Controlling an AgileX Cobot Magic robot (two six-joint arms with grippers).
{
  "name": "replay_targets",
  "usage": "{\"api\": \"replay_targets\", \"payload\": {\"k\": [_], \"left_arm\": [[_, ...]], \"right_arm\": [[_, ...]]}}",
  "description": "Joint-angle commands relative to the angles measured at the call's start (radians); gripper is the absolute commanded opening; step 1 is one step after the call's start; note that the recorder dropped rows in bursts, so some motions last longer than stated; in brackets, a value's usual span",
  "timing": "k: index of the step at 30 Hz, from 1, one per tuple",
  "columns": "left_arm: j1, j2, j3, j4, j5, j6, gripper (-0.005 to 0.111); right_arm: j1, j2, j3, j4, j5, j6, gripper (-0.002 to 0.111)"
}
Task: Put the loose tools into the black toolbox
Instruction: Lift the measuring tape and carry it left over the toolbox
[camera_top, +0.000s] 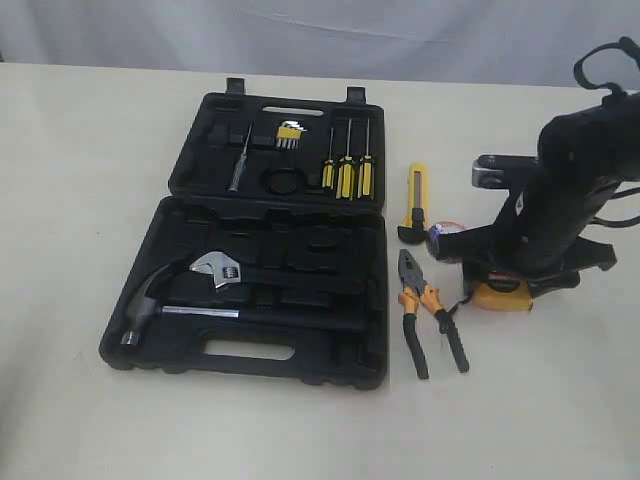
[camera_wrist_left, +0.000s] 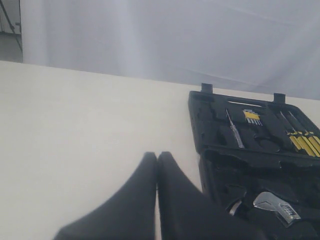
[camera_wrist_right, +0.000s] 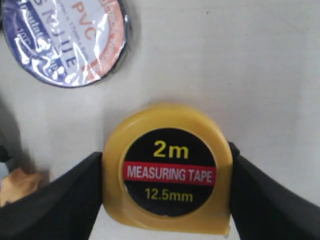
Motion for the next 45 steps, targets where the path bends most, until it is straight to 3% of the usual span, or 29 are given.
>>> {"api": "replay_targets", "payload": {"k": [1,6,13,21,26,31,45], "left_arm": [[-0.006,0.004,-0.005,-0.001,0.001,-0.001,0.0],[-0.006,0.004,-0.005,0.001,0.001,-0.001,0.0],[-0.006,0.004,-0.005,0.001,0.001,-0.001,0.0],[-0.006,0.004,-0.005,0.001,0.001,-0.001,0.0],[-0.006,0.004,-0.005,0.001,0.001,-0.001,0.0],[-0.006,0.004,-0.005,0.005,0.001,-0.001,0.0],[-0.006,0.004,-0.005,0.005,0.001,-0.001,0.0]], "right_arm": [[0.012,-0.1,-0.071,-0.006,0.137,-0.024,-0.001],[0.095,-0.227,-0.165,0.029,0.258,-0.005,-0.001],[0.312,-0.241,-0.367,0.054,0.339,0.027,-0.001],[0.484,0.007,-0.648,0.034,0.299,0.145,-0.001],[0.57,0.206,-0.802,-0.113,0.219,0.327,-0.001],[0.601,0.35,-0.928,-0.179,0.204,0.476,-0.001],[0.634,0.604,-1.165,-0.146,0.226,0.497,-0.001]]}}
